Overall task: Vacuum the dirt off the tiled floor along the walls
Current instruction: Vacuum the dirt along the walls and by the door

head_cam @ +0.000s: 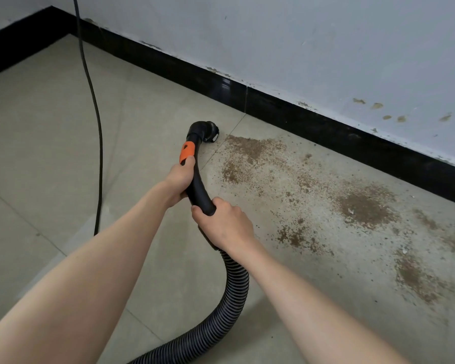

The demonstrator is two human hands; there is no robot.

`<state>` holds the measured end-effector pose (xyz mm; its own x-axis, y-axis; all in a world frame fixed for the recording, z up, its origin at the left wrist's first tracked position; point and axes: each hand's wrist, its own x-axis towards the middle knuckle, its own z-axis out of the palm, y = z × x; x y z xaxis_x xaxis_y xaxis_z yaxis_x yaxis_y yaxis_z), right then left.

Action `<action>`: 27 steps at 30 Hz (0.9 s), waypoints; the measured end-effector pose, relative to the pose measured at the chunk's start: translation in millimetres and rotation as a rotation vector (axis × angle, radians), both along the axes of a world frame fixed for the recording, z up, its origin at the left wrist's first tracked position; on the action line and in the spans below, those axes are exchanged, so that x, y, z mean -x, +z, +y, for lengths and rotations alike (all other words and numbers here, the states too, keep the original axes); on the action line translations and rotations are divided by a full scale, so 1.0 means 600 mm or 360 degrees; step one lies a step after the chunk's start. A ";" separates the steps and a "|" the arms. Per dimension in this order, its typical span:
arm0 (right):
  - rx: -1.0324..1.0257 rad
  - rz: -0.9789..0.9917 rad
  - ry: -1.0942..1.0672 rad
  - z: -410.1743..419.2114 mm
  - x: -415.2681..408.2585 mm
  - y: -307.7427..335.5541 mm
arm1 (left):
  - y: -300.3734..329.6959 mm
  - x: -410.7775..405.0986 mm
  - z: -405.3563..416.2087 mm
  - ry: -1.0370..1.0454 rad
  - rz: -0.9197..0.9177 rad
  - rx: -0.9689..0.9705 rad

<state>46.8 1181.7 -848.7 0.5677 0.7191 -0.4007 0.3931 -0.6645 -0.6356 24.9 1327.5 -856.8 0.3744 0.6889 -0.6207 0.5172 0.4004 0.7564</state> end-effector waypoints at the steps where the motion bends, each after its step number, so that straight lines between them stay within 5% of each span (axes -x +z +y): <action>1: 0.0008 -0.0008 -0.0014 -0.005 -0.001 0.000 | 0.000 -0.003 -0.004 -0.0020 0.0009 0.0001; 27: -0.0035 0.0106 -0.0361 -0.106 -0.039 0.006 | 0.002 -0.100 -0.104 -0.0452 0.0045 -0.0085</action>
<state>70.2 1118.1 -845.0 0.6886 0.5852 -0.4283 0.1922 -0.7167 -0.6703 85.0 1265.3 -855.6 0.5402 0.5908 -0.5992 0.6241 0.1963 0.7563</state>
